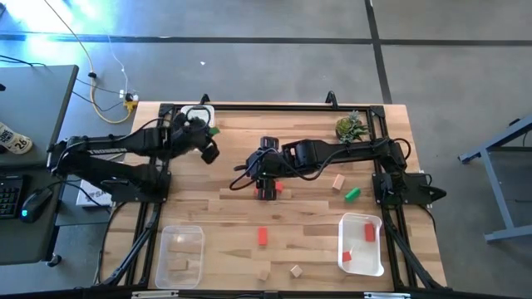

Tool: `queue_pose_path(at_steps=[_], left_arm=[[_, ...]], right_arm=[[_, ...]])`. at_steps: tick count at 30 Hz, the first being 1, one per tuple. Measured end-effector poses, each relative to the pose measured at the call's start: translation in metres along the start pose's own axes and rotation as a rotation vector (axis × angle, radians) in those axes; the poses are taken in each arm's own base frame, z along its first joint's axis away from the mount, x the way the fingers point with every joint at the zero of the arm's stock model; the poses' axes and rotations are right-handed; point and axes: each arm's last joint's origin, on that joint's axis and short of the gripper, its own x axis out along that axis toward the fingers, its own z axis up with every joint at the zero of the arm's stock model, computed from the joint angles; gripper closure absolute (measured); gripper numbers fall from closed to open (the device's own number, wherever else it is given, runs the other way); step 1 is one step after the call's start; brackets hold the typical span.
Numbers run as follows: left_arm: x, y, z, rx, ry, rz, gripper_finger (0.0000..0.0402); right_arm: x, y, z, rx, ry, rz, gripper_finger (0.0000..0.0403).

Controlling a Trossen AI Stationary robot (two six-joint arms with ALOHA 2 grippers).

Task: Sort & place blocks by color
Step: Put the green block into the top white bin

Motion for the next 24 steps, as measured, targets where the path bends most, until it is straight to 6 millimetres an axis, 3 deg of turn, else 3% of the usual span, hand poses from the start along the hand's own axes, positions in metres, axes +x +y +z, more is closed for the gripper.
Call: queue_pose_path(at_steps=[11, 24], left_arm=[[0.019, 0.038, -0.003, -0.154, 0.160, 0.040, 0.0316], [0.057, 0.054, -0.010, -0.215, 0.358, 0.110, 0.0313]], right_arm=[[-0.001, 0.001, -0.015, 0.094, 0.155, 0.020, 0.0160], [0.009, 0.011, -0.039, 0.185, 0.350, 0.053, 0.0160]])
